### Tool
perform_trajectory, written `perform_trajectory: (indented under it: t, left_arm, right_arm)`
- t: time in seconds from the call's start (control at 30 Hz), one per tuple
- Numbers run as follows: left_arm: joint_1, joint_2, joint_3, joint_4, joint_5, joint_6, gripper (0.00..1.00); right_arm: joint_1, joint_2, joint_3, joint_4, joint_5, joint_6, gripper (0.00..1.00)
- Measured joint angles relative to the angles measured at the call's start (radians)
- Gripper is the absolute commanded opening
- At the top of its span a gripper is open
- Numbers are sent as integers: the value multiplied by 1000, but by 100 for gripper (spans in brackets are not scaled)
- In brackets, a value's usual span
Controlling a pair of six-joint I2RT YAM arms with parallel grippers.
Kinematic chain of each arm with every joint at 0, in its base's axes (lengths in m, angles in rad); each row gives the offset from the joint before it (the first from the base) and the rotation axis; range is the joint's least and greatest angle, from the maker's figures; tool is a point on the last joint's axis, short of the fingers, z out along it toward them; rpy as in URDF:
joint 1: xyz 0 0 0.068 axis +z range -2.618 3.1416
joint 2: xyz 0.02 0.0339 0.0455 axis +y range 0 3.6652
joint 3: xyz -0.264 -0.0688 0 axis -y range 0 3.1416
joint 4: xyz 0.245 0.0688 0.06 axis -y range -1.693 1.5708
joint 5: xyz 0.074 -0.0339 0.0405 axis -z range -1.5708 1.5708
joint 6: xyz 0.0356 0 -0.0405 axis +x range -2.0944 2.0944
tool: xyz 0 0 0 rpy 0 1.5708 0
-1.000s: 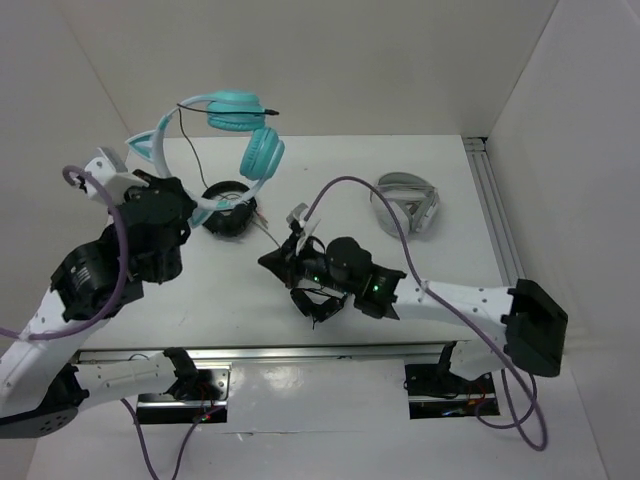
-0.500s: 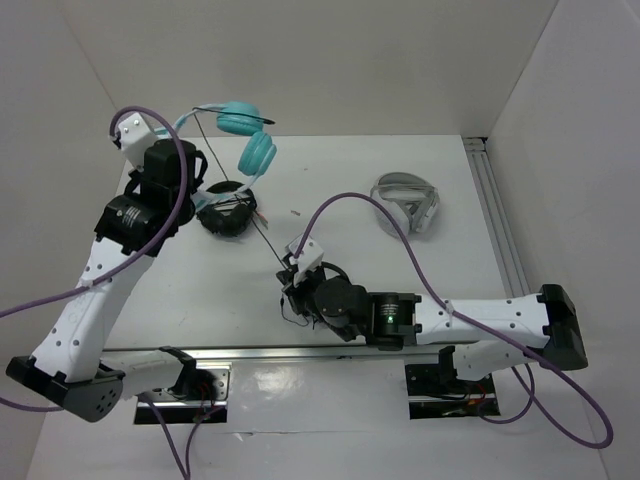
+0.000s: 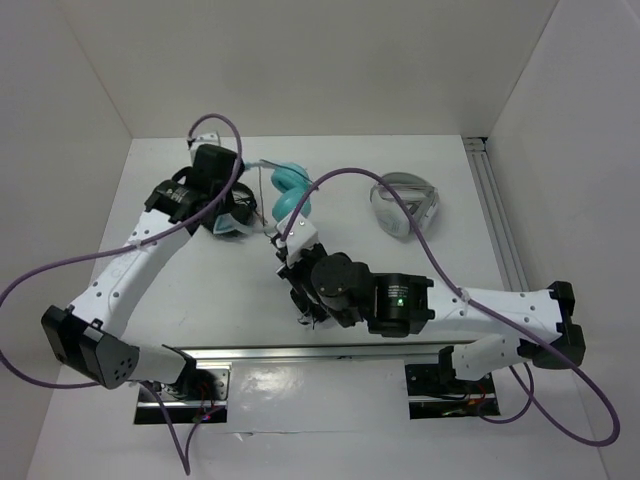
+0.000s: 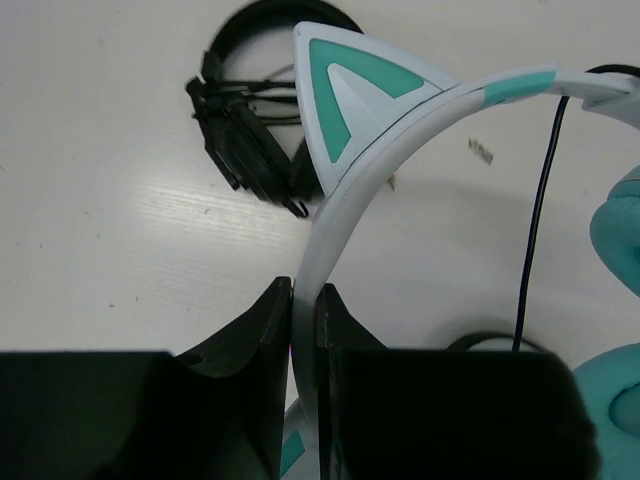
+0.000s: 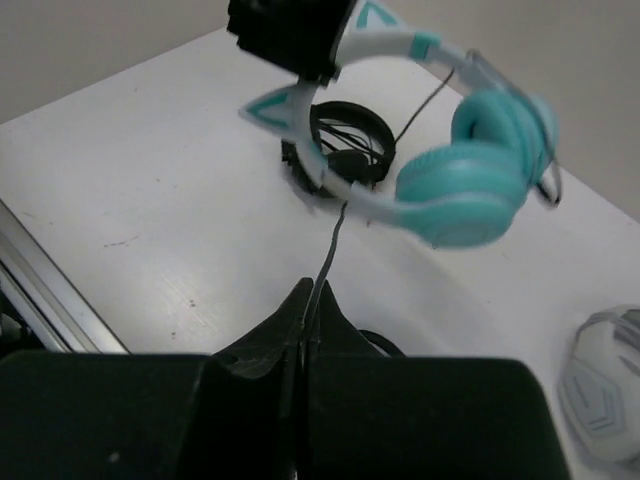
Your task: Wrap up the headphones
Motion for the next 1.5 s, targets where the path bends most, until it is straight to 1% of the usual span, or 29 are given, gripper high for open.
perform_trajectory:
  t: [0.13,0.27,0.33,0.47,0.53,0.67,0.73,0.93,1.13,1.23,1.33,1.5]
  left_arm:
    - [-95,34,-22,-31,64,90,0]
    - [-136,23,-80,-22,171,175,0]
    - [-149,-15,-142,-8,195,186,0]
    - [-183,-129,-225,-10,211,209,0]
    - [-209,-180,-239,-5,208,212,0]
    - [-282,-256,-241,9,212,212,0]
    - [-315,-282,-241,20,218,212,0]
    - [-435,-346,-233,1,211,211,0]
    - [-449,-387,-154,-63,196,224,0]
    - [-451,-407,-90,-105,196,236,0]
    - [-452,-416,-34,-150,212,256,0]
    - [-466,-423,16,-169,277,268,0]
  right_arm:
    - [-47,34,73,-52,13,-71,0]
    - [-132,41,85,-81,19,-148,0]
    - [-183,44,85,-102,23,-174,1]
    - [-276,43,66,-128,23,-216,9]
    - [-310,41,51,-126,16,-232,9]
    - [-414,38,39,-127,-63,-238,9]
    - [-447,38,39,-123,-95,-241,9]
    - [-541,54,39,-121,-243,-262,9]
    - [-680,109,45,-116,-441,-241,9]
    - [-720,134,45,-108,-554,-201,10]
    - [-732,146,39,-69,-684,-155,15]
    - [-742,151,-47,88,-893,-51,23]
